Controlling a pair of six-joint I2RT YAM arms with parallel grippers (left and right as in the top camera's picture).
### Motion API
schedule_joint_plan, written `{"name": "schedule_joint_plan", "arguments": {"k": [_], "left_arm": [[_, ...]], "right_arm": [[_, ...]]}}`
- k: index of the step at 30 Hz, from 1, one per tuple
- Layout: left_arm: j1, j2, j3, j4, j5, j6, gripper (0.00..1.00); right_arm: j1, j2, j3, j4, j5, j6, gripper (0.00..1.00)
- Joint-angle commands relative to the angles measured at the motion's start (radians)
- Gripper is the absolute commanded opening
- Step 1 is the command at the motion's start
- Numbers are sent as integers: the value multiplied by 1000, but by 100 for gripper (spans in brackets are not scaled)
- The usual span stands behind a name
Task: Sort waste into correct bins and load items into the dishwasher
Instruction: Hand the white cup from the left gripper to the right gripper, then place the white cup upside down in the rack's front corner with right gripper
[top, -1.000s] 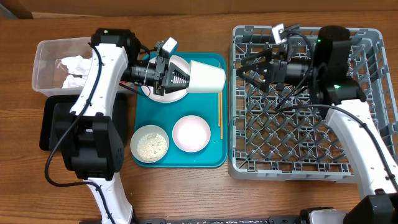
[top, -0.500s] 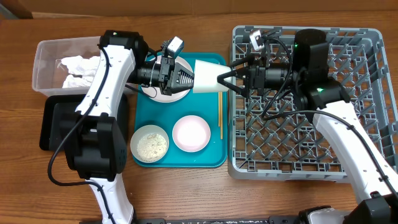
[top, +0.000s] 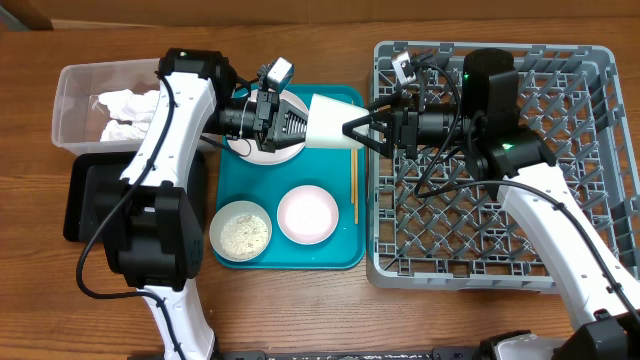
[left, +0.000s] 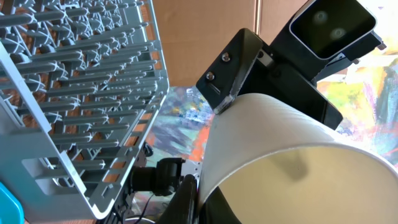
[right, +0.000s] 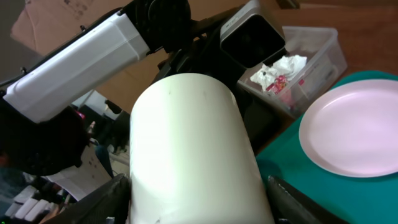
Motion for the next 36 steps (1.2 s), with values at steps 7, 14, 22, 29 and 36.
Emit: {"name": "schedule_joint_plan", "arguments": {"k": [7,14,22,29,36], "left_arm": [[-15,-20,-7,-3,32,45,4],[-15,-20,-7,-3,31,47,4],[-14,-20,-7,-2,13,56,13],[6,-20,-7,-3,-21,26,36],[75,-20,-7,8,-22,26,43]], "right_arm": [[21,2,14,-62,97,-4,87],[21,2,14,-57,83,-3,62],[21,2,14,-39,55,-3,60],[-41,1,14,-59,78,-3,59],[-159,-13,14,-319,350,-3,49]]}}
